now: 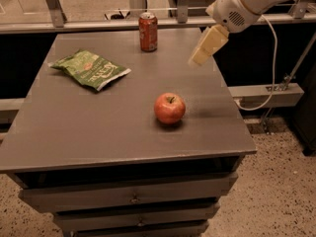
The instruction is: Pick coke can
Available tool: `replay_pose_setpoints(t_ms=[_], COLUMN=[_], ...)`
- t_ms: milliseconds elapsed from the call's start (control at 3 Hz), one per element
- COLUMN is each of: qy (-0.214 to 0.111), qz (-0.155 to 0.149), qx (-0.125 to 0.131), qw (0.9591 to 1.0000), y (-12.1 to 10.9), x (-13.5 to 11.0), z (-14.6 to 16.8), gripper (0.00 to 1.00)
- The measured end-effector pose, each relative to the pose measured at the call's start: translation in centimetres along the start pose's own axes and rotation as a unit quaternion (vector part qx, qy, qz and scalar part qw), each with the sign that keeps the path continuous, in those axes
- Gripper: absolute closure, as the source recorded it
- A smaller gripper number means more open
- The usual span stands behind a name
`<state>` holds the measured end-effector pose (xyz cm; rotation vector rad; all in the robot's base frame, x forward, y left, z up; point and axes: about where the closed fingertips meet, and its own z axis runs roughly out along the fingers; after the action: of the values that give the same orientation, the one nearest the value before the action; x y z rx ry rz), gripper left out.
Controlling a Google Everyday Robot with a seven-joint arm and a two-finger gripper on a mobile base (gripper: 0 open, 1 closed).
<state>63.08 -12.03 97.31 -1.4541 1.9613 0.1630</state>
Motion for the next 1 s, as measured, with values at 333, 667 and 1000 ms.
replay_pose_setpoints(t_ms=[333, 667, 1000], qy=[-0.002, -0.072, -0.127], qz=[0.000, 0.022, 0.043], qx=[0.001, 0.023, 0.036], qw=[1.0000, 0.9969, 0.9902], y=[0.0, -3.8, -7.6], x=[0.0, -1.2, -2.1], z=[0.0, 3.4, 6.3], gripper=[0.00, 0.00, 0.00])
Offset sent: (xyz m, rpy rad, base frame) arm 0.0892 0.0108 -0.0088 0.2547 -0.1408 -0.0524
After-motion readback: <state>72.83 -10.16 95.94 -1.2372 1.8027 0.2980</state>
